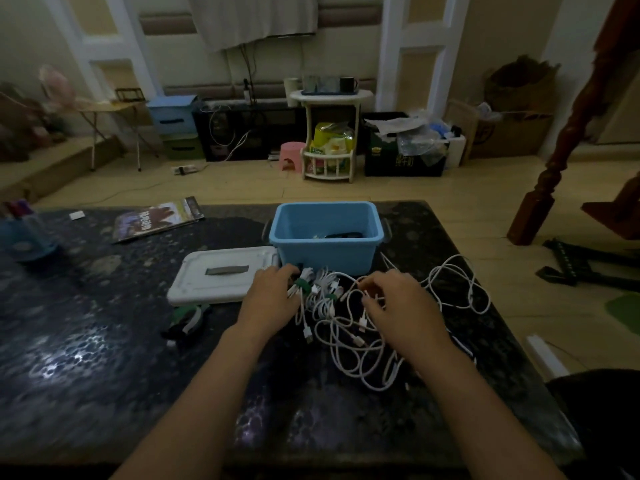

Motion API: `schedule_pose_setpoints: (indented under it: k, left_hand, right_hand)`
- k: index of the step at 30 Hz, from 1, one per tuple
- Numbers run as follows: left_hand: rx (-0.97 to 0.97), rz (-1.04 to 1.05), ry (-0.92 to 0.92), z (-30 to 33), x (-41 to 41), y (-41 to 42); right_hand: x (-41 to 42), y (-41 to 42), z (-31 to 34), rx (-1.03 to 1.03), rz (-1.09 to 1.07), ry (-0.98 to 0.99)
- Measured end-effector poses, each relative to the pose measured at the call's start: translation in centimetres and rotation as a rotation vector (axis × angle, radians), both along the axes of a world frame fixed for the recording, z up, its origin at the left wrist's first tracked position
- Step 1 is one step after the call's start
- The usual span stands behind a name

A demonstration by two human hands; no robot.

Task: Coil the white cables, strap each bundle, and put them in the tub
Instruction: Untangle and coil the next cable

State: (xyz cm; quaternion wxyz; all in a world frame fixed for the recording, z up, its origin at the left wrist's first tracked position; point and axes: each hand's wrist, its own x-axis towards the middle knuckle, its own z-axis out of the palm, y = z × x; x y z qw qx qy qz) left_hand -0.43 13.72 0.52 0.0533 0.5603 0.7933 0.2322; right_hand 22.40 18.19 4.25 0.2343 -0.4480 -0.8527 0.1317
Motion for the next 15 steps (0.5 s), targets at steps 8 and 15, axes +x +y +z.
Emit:
schedule_pose_setpoints:
  k: [8, 15]
  left_hand:
    - [-0.087, -0.013, -0.116, 0.4, 2.1, -9.6]
    - [-0.072, -0.082, -0.236, 1.6, 3.2, -11.5]
  right_hand:
    - [1.0, -0.5, -1.0, -0.061, -0.038, -0.226]
    - [-2.3, -1.0, -1.1, 0.002, 0.022, -0.233]
